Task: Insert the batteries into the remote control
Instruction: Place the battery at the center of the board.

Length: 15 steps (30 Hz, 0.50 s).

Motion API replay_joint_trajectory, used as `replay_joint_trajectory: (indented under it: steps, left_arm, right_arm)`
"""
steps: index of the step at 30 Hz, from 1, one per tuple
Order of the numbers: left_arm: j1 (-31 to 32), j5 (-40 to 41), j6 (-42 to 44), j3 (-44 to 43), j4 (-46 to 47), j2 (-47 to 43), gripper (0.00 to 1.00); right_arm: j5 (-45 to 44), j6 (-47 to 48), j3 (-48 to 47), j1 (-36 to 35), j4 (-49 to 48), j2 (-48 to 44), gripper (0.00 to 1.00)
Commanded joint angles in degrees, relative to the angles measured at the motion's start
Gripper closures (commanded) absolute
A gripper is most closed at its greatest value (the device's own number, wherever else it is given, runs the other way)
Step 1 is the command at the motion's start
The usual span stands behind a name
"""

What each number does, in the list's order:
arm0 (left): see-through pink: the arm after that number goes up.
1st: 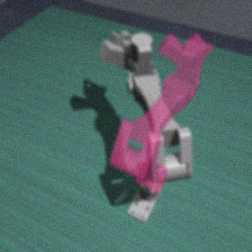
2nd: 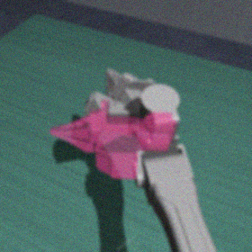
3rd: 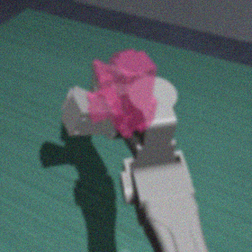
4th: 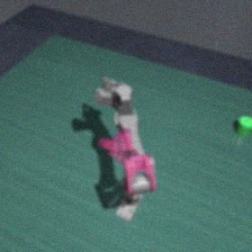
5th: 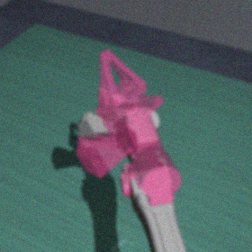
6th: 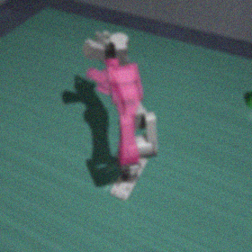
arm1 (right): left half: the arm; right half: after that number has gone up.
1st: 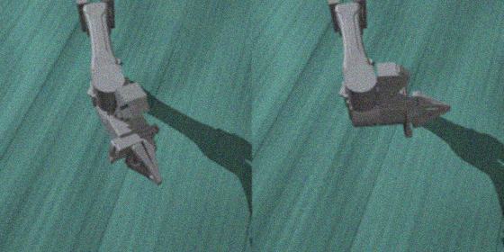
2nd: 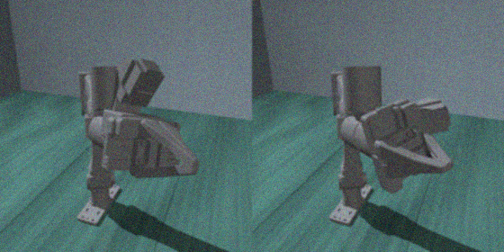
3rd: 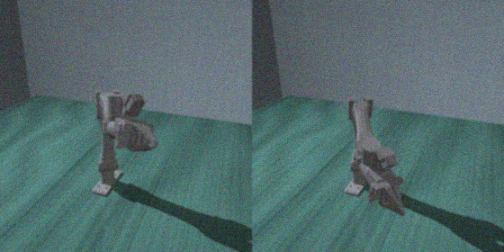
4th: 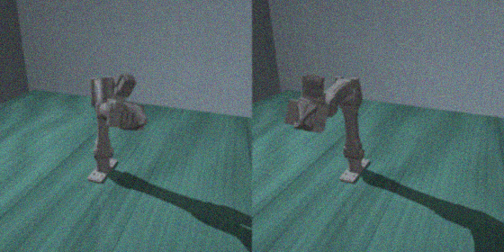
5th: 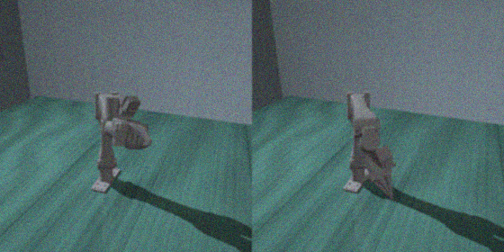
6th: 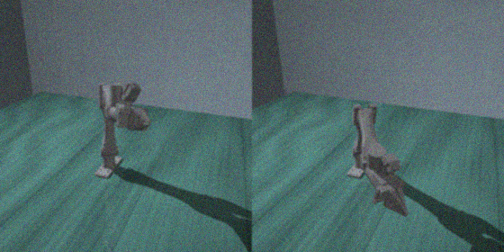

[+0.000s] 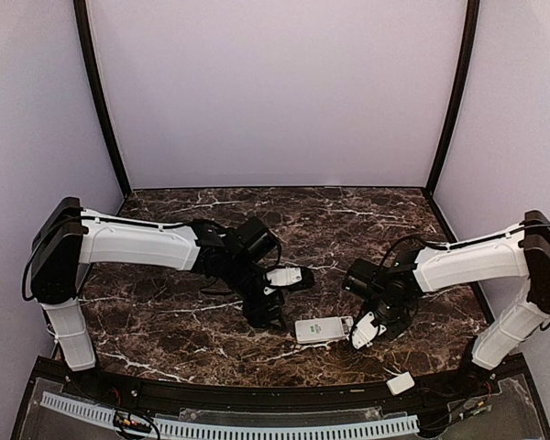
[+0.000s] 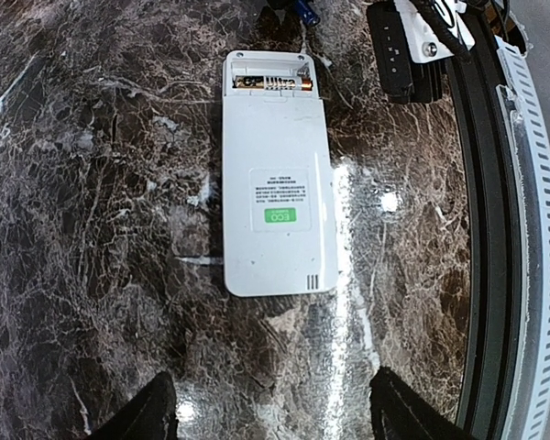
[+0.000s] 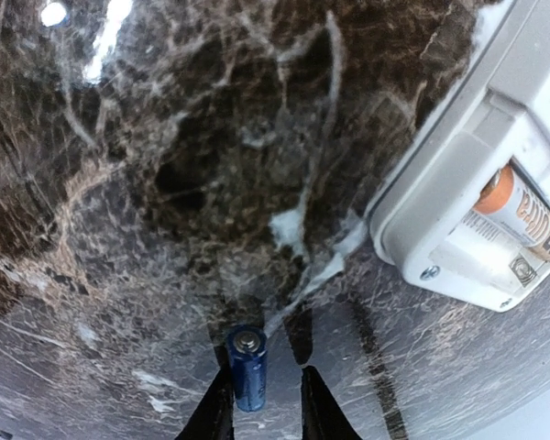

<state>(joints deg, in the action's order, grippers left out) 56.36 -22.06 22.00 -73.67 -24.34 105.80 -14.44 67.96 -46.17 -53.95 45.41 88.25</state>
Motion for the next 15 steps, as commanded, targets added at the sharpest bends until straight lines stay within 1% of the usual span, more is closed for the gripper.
replay_joint_trajectory:
  steps: [1, 3, 7, 13, 14, 15]
  left_arm:
    - [-0.16, -0.94, -0.14, -0.41, -2.70, -1.70, 0.28]
    - [-0.19, -0.99, -0.14, -0.42, -2.77, -1.61, 0.28]
    - [-0.20, -1.20, -0.07, -0.71, -3.17, -1.39, 0.28]
    - [-0.20, -1.10, -0.01, -1.15, -3.68, -1.47, 0.28]
    - [-0.15, -1.02, -0.02, -1.20, -3.69, -1.52, 0.28]
    - [-0.18, -0.99, -0.13, -1.25, -3.59, -1.58, 0.28]
  right_arm:
    - [-0.66, 1.21, 0.40, -0.41, -2.51, 1.01, 0.75]
    - [-1.29, 1.51, 0.11, -0.45, -1.90, 0.54, 0.72]
    - [-2.13, 1.42, -1.61, -0.45, 1.50, -1.33, 0.71]
    - [-3.20, 1.29, -5.09, -0.45, 5.34, -9.24, 0.69]
    - [-3.74, 0.49, -5.84, -0.45, 4.97, -10.61, 0.60]
    - [-4.33, -1.05, -6.57, -0.36, 2.99, -11.86, 0.38]
